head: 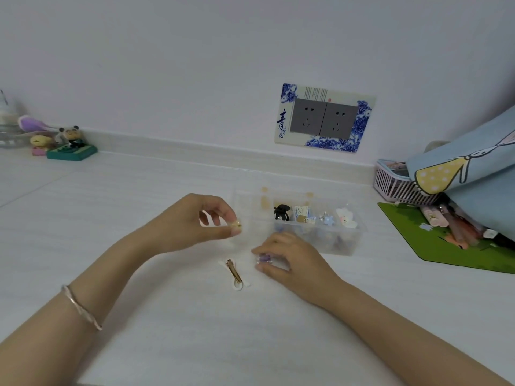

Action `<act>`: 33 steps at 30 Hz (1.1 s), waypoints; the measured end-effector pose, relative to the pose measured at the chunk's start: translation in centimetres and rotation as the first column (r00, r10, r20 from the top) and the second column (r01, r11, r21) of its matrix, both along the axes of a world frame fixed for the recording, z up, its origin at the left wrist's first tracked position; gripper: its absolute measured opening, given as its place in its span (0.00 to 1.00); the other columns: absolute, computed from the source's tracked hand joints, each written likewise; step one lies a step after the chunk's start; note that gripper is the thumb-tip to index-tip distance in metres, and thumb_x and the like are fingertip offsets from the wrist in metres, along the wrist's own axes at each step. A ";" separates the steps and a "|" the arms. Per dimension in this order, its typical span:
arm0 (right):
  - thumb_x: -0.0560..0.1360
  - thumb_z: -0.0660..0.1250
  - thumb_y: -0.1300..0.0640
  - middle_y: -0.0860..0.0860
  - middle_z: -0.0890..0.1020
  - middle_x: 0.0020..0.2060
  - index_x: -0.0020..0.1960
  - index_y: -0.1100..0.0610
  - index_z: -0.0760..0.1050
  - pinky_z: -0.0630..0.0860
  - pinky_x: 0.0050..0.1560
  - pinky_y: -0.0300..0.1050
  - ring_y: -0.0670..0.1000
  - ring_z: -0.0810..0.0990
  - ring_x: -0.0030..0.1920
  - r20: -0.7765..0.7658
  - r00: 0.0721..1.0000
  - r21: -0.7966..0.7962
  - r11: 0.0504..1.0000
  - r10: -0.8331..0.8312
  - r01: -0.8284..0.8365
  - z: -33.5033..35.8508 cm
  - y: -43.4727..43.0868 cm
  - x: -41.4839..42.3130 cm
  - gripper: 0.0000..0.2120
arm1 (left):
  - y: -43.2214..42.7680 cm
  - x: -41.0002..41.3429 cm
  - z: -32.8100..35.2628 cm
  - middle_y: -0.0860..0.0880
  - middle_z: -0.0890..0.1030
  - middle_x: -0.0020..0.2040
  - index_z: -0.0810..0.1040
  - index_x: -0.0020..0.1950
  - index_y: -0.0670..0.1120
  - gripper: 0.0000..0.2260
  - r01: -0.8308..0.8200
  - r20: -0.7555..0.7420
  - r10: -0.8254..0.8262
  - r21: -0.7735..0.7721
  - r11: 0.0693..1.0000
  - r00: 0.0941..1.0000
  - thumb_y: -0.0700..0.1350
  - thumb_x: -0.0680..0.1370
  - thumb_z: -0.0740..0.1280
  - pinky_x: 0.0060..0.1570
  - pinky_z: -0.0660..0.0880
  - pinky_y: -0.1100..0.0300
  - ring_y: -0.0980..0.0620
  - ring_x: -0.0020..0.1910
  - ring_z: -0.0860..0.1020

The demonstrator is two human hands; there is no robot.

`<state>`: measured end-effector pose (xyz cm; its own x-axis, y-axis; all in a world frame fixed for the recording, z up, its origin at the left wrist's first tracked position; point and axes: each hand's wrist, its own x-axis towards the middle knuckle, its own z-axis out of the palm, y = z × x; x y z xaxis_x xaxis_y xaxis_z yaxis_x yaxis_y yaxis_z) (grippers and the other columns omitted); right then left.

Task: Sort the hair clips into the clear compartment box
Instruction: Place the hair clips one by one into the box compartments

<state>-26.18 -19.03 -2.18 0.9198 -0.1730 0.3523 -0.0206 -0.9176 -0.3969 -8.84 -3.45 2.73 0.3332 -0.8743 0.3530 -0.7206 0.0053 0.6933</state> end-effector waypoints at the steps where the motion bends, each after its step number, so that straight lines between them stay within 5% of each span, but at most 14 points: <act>1: 0.75 0.68 0.51 0.45 0.80 0.47 0.54 0.51 0.81 0.73 0.53 0.42 0.44 0.75 0.50 0.012 1.000 0.025 1.000 -0.017 0.017 0.1 0.0 -0.1 0.10 | -0.1 -0.1 0.0 0.59 0.83 0.42 0.81 0.40 0.54 0.09 -0.013 -0.007 0.013 -0.035 0.999 1.000 0.58 0.66 0.72 0.41 0.73 0.63 0.59 0.39 0.78; 8: 0.74 0.68 0.55 0.44 0.85 0.44 0.49 0.53 0.82 0.69 0.41 0.25 0.31 0.73 0.40 -0.010 1.000 -0.043 0.999 -0.029 0.028 1.1 -1.1 -1.7 0.07 | -3.9 -1.2 0.6 0.62 0.82 0.43 0.79 0.43 0.56 0.04 -0.002 0.050 0.007 -0.100 0.995 0.999 0.53 0.71 0.72 0.45 0.71 0.70 0.62 0.45 0.77; 11: 0.74 0.67 0.56 0.44 0.85 0.44 0.48 0.52 0.82 0.73 0.41 0.30 0.34 0.75 0.41 -0.035 0.999 -0.049 0.998 -0.040 0.038 1.7 -1.8 -2.3 0.06 | -6.5 -1.6 1.3 0.63 0.81 0.45 0.79 0.45 0.56 0.05 0.034 0.170 -0.027 -0.040 0.999 0.985 0.54 0.72 0.71 0.45 0.67 0.73 0.64 0.47 0.74; 16: 0.72 0.68 0.56 0.41 0.84 0.42 0.45 0.50 0.81 0.73 0.43 0.32 0.37 0.76 0.41 -0.028 0.999 0.043 0.999 -0.031 0.033 1.6 -2.1 -2.6 0.04 | -8.6 -1.8 1.1 0.56 0.82 0.50 0.82 0.51 0.51 0.09 0.077 0.200 -0.088 0.062 0.995 0.976 0.52 0.73 0.71 0.53 0.70 0.65 0.61 0.51 0.76; 20: 0.70 0.71 0.61 0.41 0.84 0.41 0.45 0.49 0.82 0.74 0.46 0.32 0.41 0.80 0.44 0.212 0.974 0.295 0.956 -0.077 0.011 2.9 -2.8 -2.8 0.08 | -6.5 -1.5 0.7 0.64 0.79 0.53 0.80 0.55 0.56 0.13 0.081 0.230 -0.078 -0.006 0.997 0.970 0.55 0.72 0.70 0.55 0.63 0.78 0.73 0.56 0.71; 25: 0.70 0.72 0.65 0.43 0.84 0.44 0.49 0.51 0.79 0.75 0.52 0.33 0.41 0.82 0.45 0.421 0.888 0.365 0.931 -0.184 0.020 4.9 -3.6 -1.3 0.12 | -1.9 -0.7 0.8 0.61 0.80 0.53 0.78 0.51 0.61 0.13 0.058 0.194 -0.039 -0.094 0.994 0.980 0.60 0.68 0.70 0.54 0.71 0.66 0.56 0.55 0.76; 30: 0.72 0.71 0.59 0.41 0.81 0.50 0.54 0.47 0.76 0.72 0.56 0.36 0.38 0.79 0.53 0.260 0.945 0.310 0.944 -0.199 0.114 4.4 -3.7 -0.2 0.13 | 0.4 -0.2 0.1 0.60 0.82 0.50 0.81 0.50 0.59 0.13 0.204 0.005 -0.209 0.190 0.960 0.978 0.55 0.67 0.75 0.51 0.77 0.60 0.56 0.49 0.80; 33: 0.73 0.70 0.58 0.36 0.80 0.49 0.53 0.43 0.76 0.67 0.54 0.27 0.36 0.76 0.53 0.351 0.902 0.275 0.948 -0.252 0.158 4.3 -3.6 -1.2 0.13 | 0.8 0.2 -0.9 0.62 0.79 0.53 0.78 0.54 0.66 0.18 0.193 0.053 -0.231 0.392 0.899 0.971 0.55 0.66 0.76 0.56 0.74 0.62 0.61 0.54 0.76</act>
<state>-27.41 -22.63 2.10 0.6604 -0.4634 0.5908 -0.0037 -0.7888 -0.6146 -8.66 -2.67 1.85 0.1063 -0.9943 -0.0010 -0.7952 -0.0856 0.6002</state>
